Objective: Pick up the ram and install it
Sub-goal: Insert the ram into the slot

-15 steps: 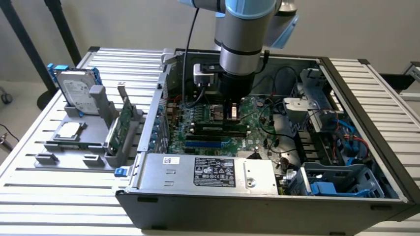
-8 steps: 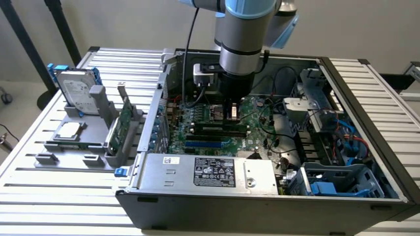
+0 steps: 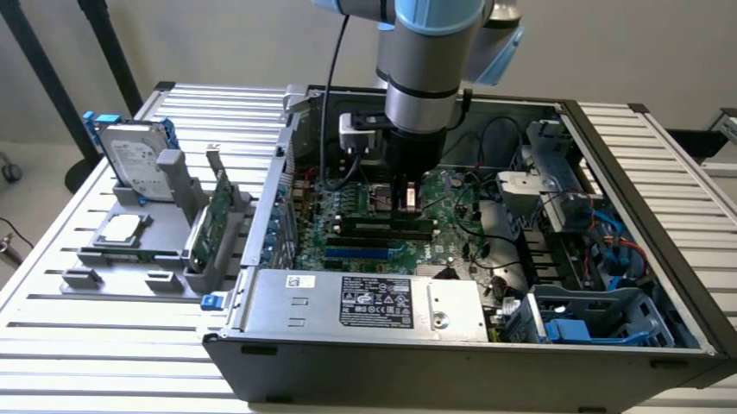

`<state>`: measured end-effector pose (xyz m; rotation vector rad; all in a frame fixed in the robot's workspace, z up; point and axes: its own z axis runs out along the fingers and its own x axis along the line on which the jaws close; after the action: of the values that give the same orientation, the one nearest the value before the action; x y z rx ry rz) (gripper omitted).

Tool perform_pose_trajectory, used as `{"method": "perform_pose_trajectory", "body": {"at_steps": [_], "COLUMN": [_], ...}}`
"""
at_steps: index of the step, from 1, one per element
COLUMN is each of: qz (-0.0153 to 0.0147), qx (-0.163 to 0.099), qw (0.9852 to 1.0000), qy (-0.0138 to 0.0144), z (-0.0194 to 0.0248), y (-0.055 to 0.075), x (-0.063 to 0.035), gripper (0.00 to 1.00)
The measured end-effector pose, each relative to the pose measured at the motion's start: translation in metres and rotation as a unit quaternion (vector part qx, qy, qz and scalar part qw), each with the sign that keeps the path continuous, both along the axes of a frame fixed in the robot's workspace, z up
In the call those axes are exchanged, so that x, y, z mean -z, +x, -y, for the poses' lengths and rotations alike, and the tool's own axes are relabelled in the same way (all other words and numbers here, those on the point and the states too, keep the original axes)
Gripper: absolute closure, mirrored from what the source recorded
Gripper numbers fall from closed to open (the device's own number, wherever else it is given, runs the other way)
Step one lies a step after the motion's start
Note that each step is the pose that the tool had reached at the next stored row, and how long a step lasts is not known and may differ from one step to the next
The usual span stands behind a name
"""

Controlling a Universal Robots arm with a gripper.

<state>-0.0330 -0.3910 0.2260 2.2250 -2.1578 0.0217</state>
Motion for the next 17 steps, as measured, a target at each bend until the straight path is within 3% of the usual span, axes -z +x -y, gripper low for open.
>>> {"method": "perform_pose_trajectory", "body": {"at_steps": [5, 6, 17], "qz": [0.0, 0.0, -0.0001], "qx": [-0.001, -0.001, -0.003], "qw": [1.0, 1.0, 1.0], "qy": [-0.0001, 0.0001, 0.0013], "z": [0.0005, 0.0005, 0.0006], "y": [0.0, 0.0, -0.003], "x": [0.0001, -0.0006, -0.0143], "gripper": [0.85, 0.78, 0.81]}}
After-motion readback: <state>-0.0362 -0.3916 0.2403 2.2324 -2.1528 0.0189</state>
